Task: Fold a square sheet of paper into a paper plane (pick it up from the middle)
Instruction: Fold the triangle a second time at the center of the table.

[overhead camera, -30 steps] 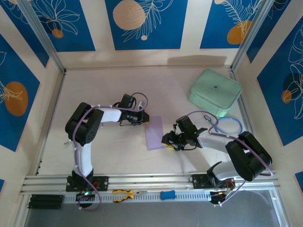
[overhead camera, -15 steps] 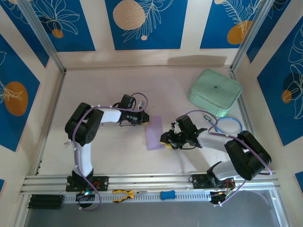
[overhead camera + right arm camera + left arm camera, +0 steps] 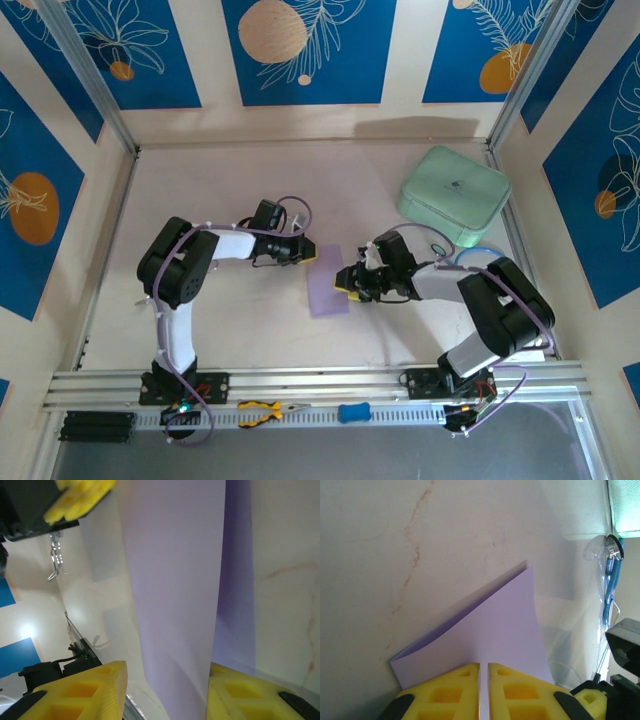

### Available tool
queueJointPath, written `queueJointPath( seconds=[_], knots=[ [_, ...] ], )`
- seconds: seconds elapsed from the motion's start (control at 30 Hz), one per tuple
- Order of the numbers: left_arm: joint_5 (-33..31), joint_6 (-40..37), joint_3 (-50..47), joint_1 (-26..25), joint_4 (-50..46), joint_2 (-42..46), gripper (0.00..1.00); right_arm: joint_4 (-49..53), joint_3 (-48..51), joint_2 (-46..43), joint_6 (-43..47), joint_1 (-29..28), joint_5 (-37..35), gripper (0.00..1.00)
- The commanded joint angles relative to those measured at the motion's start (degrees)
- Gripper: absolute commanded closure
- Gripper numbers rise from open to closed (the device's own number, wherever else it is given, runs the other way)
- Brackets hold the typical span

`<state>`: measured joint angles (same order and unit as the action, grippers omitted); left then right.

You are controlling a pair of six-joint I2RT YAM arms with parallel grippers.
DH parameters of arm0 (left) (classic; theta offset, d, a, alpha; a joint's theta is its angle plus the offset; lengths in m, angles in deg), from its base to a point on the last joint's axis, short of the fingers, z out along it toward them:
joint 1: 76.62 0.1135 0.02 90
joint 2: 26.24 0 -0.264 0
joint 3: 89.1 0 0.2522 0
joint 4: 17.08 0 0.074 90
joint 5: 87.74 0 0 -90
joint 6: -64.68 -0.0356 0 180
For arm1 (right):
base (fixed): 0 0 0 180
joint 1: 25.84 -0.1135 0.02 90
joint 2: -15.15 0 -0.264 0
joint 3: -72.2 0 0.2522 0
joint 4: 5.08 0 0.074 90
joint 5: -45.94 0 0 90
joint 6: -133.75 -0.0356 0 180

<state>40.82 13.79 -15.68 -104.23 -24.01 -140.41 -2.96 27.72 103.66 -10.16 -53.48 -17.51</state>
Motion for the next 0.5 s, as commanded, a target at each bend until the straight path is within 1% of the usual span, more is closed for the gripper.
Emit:
queueJointPath(
  seconds=[0.0, 0.13, 0.23, 0.33, 0.47],
  knots=[
    [1.42, 0.14, -0.61, 0.08, -2.20, -0.56, 0.84, -2.46, -1.46, 1.97, 1.94, 0.89, 3.99, 0.58],
    [1.88, 0.07, -0.40, 0.01, -1.98, -0.01, 0.77, -3.45, -2.08, 4.57, 2.54, 1.81, 5.03, 0.62],
    [2.28, 0.09, 0.08, -0.05, -2.24, 0.31, 0.76, -4.57, -2.39, 6.41, 2.66, 2.40, 5.75, 0.68],
    [2.83, 0.64, 0.13, -0.44, -2.67, 2.29, 0.72, -4.36, -2.46, 7.03, 3.24, 2.91, 4.63, 0.75],
    [0.61, -0.30, 0.27, -1.51, -5.23, 8.39, 0.60, -4.38, -2.34, 6.70, 3.48, 3.64, 3.56, 0.88]
  ],
)
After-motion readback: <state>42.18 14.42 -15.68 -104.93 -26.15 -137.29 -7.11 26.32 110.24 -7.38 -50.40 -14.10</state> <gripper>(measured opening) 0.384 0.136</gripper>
